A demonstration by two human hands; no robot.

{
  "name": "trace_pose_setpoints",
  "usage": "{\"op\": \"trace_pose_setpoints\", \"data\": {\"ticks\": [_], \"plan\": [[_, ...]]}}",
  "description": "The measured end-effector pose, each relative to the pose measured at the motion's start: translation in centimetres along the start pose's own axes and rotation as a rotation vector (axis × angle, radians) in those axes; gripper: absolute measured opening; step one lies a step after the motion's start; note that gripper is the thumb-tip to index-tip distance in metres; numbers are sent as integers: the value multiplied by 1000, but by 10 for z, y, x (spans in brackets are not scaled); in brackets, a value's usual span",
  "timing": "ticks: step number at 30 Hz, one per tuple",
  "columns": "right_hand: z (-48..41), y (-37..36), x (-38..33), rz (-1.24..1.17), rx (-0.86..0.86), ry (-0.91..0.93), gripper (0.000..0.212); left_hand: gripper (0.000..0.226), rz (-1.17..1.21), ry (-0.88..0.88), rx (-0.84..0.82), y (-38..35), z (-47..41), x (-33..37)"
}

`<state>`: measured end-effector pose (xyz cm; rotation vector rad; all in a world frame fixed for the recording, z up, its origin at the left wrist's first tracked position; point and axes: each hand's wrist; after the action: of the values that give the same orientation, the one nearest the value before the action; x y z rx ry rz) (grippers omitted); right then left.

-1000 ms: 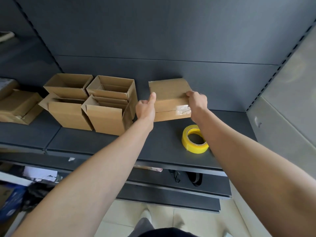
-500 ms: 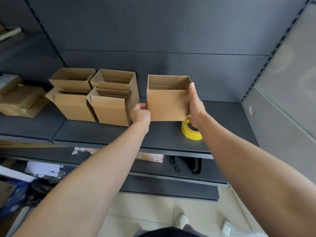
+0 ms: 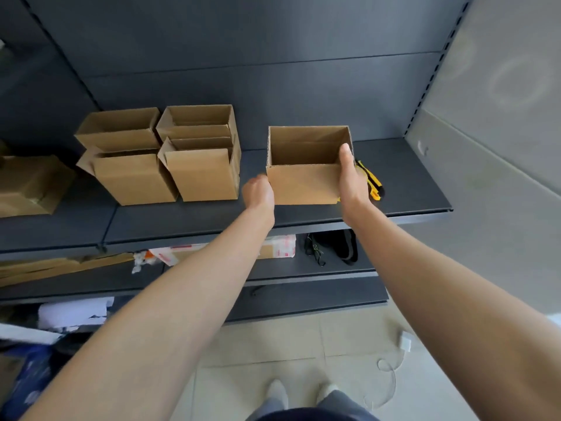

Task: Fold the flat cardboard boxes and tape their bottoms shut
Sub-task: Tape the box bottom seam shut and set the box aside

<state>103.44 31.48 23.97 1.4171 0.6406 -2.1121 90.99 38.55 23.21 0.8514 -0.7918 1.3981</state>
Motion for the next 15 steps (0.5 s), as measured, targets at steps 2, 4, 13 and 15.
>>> {"op": "trace_pose_setpoints", "data": {"ticks": [2, 4, 13, 15], "plan": [[13, -2, 2, -9, -11, 6, 73, 30, -8, 6, -4, 11, 6, -6], [26, -8, 2, 18, -50, 6, 76, 30, 16, -8, 26, 27, 14, -10], [86, -53, 27, 122, -338, -25, 82, 22, 135, -10, 211, 123, 26, -23], [100, -73, 29, 132, -420, -28, 87, 22, 143, -16, 258, 147, 22, -20]]}}
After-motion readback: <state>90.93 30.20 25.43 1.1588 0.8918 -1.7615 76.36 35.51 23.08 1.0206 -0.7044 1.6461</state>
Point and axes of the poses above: each hand's wrist, its own z-axis away from the middle knuckle, its own y-axis out of the back of the hand, x = y × z, and after that the axes turned 8 degrees about -z, right-handed
